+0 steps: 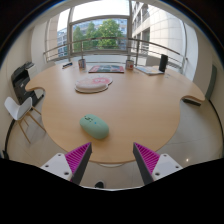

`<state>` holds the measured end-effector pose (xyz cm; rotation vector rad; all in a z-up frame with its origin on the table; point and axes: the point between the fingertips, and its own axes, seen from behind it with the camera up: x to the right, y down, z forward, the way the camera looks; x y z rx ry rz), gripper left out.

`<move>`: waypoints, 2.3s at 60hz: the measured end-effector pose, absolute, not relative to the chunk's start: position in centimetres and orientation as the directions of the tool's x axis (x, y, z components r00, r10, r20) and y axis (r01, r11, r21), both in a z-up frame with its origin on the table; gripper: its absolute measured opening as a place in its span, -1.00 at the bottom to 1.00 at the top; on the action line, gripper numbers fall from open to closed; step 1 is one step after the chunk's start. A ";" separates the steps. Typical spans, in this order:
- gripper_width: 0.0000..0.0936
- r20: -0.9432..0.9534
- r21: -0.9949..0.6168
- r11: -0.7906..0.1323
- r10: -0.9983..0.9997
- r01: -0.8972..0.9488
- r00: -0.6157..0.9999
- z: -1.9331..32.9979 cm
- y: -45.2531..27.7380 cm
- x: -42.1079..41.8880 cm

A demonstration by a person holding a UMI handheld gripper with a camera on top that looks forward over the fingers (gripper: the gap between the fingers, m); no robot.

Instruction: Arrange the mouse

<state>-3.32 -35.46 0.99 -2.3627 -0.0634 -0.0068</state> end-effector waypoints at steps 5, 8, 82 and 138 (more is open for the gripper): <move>0.83 0.037 -0.696 -0.714 0.070 0.076 0.997 -0.6 -33.0 -5.0; 0.83 0.037 -0.699 -0.710 0.079 0.082 0.996 -1.0 -31.8 -5.8; -0.16 0.018 -0.921 -0.390 -0.088 -0.018 0.996 19.8 -5.4 -8.3; 0.81 0.093 -0.800 -0.599 -0.055 0.042 0.994 11.3 -0.6 -15.5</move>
